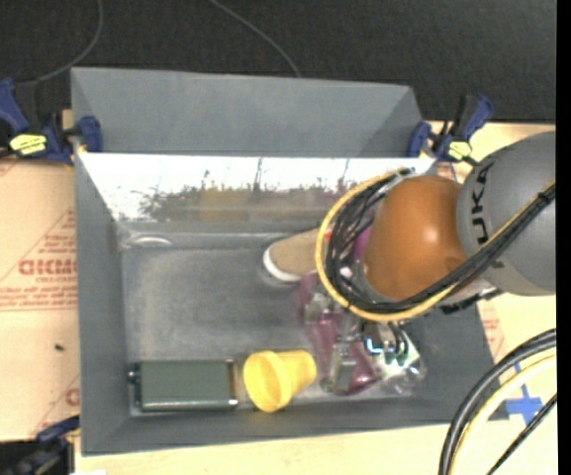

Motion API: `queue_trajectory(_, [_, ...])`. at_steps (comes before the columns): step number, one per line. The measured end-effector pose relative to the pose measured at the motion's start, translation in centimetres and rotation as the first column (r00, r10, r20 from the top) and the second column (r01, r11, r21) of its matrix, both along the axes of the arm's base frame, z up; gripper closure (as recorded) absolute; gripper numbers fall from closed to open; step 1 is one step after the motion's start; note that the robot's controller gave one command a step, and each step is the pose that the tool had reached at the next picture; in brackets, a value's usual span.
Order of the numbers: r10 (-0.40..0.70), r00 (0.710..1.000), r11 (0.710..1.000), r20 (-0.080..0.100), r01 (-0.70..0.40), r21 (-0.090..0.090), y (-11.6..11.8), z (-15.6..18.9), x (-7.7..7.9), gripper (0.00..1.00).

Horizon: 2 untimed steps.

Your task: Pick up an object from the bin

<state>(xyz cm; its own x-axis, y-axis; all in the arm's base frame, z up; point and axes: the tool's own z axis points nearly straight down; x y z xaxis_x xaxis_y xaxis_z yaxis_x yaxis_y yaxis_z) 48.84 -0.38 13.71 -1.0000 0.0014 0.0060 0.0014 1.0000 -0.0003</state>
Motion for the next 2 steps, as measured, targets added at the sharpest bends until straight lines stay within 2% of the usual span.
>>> queue_trajectory(1, [0.000, 1.000, 1.000, 0.008, 0.000, 0.000, 0.0, 0.4, 0.2, 0.00])
queue_trajectory(2, [-0.041, 0.999, 0.999, 0.002, 0.041, 0.001, 1.6, -6.9, -0.4, 0.00])
